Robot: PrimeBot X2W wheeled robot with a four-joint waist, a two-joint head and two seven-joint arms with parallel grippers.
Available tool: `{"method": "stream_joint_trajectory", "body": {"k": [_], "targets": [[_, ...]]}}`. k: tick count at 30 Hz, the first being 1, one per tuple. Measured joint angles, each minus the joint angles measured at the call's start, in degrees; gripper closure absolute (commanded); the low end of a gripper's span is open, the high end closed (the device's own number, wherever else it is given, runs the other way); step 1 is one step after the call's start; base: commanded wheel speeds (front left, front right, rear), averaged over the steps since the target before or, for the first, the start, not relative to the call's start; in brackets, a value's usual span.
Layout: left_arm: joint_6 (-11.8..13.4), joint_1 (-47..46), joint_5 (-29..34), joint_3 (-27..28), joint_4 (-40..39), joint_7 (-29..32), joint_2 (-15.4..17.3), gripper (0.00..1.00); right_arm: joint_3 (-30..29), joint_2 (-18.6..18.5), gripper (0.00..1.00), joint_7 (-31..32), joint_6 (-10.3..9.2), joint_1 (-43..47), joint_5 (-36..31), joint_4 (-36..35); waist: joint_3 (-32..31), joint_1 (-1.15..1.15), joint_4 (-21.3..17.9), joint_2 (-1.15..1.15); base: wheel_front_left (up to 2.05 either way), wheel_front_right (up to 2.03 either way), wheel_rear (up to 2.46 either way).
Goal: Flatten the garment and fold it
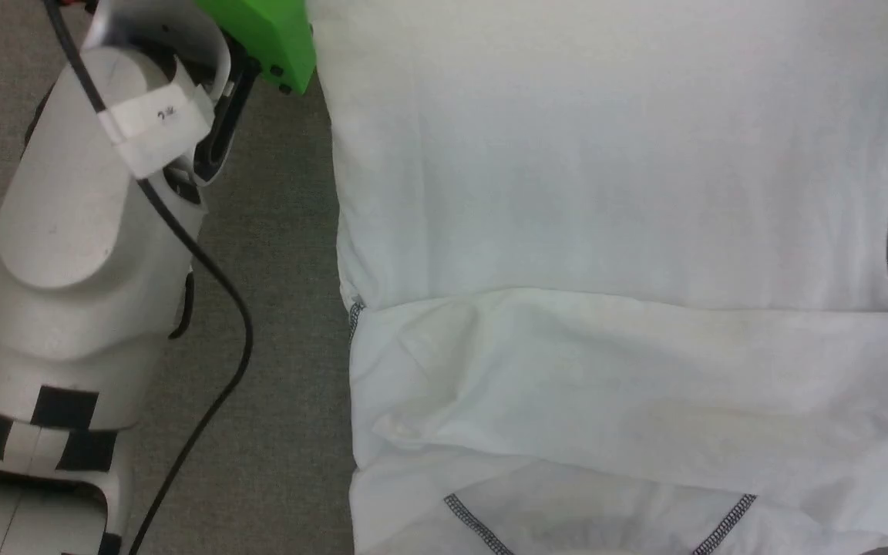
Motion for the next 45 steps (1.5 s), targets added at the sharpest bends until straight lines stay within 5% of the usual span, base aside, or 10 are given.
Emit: {"method": "stream_joint_trajectory", "body": {"k": [10,21,35,45], "targets": [[0.7,20.0,0.0,-0.4,-14.8,-6.3,5.3,1.0,2.9,-1.1,1.0,-3.4,-0.01,21.2,9.1,-13.2,-8.7,-0.01,-1.9,0.0,0.0,0.0,0.0],[8.8,52.3,-0.6,-2.4,-28.7,-13.2,6.5,1.0,-1.3,3.9,1.0,-5.3,-0.02,53.6,13.4,-29.1,-19.1,-0.01,-2.4,0.0,0.0,0.0,0.0],[10.4,70.1,-3.7,-6.5,-26.9,-18.6,4.5,1.0,-4.9,10.3,1.0,-7.4,-0.02,77.3,12.9,-34.8,-25.3,-0.01,-1.4,0.0,0.0,0.0,0.0],[7.5,72.8,-2.3,-11.6,-19.9,-17.1,6.5,1.0,-1.6,7.3,1.0,-8.7,-0.03,82.9,10.5,-34.1,-26.5,-0.01,-2.9,0.0,0.0,0.0,0.0]]}}
